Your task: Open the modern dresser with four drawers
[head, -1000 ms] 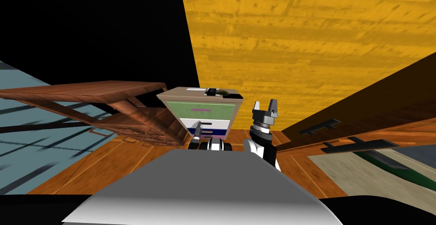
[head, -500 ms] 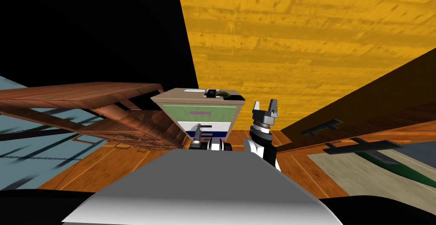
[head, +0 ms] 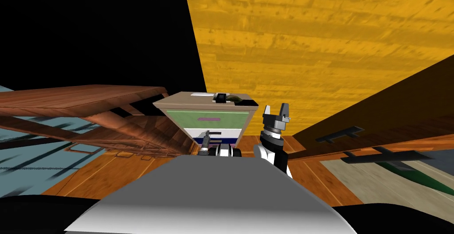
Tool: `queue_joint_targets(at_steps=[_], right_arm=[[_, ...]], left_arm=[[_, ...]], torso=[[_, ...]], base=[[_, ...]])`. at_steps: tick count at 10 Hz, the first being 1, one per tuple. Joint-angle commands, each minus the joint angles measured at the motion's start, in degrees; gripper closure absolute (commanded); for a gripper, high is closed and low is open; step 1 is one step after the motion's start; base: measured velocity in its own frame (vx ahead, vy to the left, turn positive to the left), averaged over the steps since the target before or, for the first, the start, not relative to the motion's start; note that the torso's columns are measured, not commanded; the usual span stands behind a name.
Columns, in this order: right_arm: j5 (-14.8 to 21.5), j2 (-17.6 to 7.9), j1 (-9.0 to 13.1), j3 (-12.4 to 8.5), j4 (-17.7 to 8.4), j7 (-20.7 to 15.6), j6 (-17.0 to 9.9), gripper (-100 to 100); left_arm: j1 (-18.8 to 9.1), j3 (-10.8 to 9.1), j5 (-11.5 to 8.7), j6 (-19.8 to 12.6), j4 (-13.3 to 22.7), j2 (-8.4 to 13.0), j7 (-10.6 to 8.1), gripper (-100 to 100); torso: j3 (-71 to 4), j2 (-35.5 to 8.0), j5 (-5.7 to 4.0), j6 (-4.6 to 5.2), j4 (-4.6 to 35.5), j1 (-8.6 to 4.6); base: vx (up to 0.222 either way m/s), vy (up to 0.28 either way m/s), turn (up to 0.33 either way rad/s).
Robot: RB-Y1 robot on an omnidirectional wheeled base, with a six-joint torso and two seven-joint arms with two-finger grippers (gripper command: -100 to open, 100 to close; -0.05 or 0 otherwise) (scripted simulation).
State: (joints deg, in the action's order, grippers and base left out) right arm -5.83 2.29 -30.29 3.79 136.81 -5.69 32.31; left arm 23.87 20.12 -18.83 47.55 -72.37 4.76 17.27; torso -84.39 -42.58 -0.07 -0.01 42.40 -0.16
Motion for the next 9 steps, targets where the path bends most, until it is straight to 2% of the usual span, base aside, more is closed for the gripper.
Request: queue_joint_targets(at_steps=[1, 3, 4, 7, 8, 9], right_arm=[[0.00, 0.00, 0.01, 0.01, 0.00, 0.00, 0.00, 0], [0.00, 0.00, 0.01, 0.00, 0.00, 0.00, 0.00, 0], [0.00, 0.00, 0.00, 0.00, 0.00, 0.00, 0.00, 0], [0.00, 0.00, 0.00, 0.00, 0.00, 0.00, 0.00, 0], [0.00, 0.00, 0.00, 0.00, 0.00, 0.00, 0.00, 0], [0.00, 0.00, 0.00, 0.00, 0.00, 0.00, 0.00, 0]], left_arm=[[-2.57, -2.80, 3.58, -0.60, 2.39, -0.70, -3.41, 100], [-5.52, -6.16, 7.28, -1.65, 4.85, -1.41, -7.14, 100], [-5.52, -6.16, 7.81, -1.65, 4.85, -1.41, -7.31, 100], [-9.94, -11.20, 13.38, -3.22, 8.54, -2.47, -12.61, 100], [-9.94, -11.20, 14.14, -3.22, 8.54, -2.47, -13.16, 100], [-11.42, -12.88, 16.25, -3.74, 9.77, -2.83, -15.11, 100]], torso=[[0.05, -0.04, -0.01, 0.01, -0.01, -0.06], [-0.16, 0.28, 0.06, 0.10, -0.07, 0.08], [-0.18, 0.28, 0.01, 0.02, -0.04, 0.09], [-0.16, 0.34, 0.11, 0.08, -0.21, 0.08], [-0.17, 0.29, 0.07, 0.04, -0.15, 0.07], [-0.18, 0.33, 0.10, 0.08, -0.16, 0.11]], base=[[-0.081, -0.045, 0.033], [-0.076, -0.032, 0.044], [-0.054, -0.032, 0.040], [-0.073, -0.037, 0.063], [-0.072, -0.034, 0.029], [-0.066, -0.033, 0.051]])
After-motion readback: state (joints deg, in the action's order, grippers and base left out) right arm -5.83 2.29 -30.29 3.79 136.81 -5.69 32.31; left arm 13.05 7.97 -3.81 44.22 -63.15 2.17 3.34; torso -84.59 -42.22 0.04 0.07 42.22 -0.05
